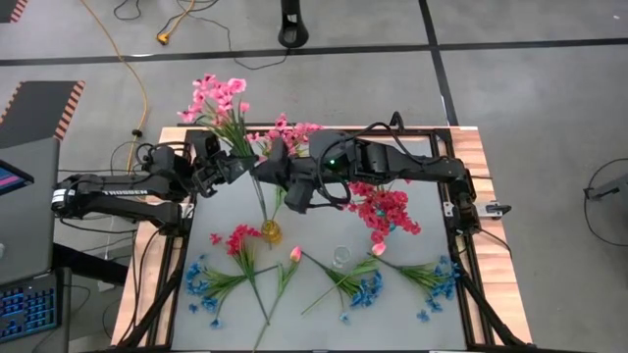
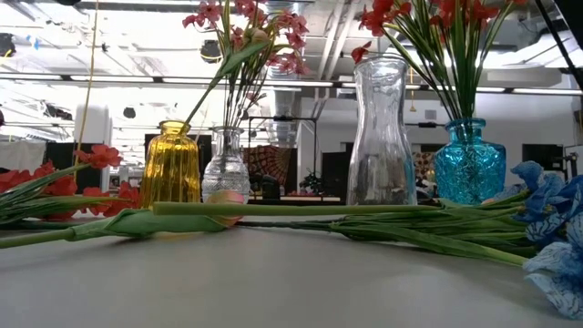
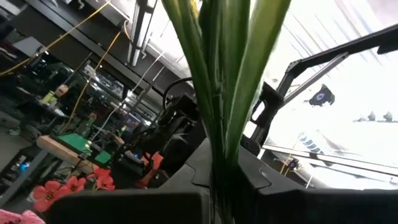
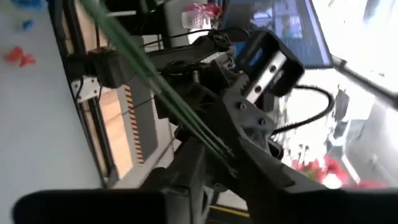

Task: Sort flowers into vase by color
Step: Put the pink flowers into the top transparent vase

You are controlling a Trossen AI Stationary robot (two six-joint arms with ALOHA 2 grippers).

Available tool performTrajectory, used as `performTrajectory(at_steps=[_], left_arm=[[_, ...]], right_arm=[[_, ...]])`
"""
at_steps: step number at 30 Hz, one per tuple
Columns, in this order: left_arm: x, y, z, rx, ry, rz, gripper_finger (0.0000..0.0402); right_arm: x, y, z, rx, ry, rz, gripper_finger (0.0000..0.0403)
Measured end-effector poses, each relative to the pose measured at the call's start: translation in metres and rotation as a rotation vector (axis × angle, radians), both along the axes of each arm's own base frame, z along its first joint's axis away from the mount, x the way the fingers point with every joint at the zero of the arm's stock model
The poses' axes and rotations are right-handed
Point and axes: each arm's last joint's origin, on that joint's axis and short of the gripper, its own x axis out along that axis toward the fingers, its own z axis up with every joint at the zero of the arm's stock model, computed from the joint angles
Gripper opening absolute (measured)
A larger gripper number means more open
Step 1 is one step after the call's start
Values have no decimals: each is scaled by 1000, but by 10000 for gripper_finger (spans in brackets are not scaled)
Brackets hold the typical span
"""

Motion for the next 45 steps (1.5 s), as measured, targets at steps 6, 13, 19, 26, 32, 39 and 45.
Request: performTrajectory(at_steps=[6,13,19,26,32,39,45], left_arm=[[-7,-1,3,51,-8,26,3],[-27,-3,5,115,63,117,3],[-49,-5,5,161,126,224,3],[-75,-6,5,241,171,378,3],[-91,-4,-3,235,269,543,3],[-87,-1,-6,237,317,631,2],[-76,1,-34,242,255,648,2]], right_arm=[[-1,12,1,145,-24,-107,176],[-7,28,3,111,-63,-419,186],[-37,35,27,248,-101,-402,179],[-102,8,65,601,-113,-398,177],[-164,-28,82,891,-18,-383,177],[-206,-51,85,1049,124,-335,177],[-211,-56,79,1084,208,-339,177]])
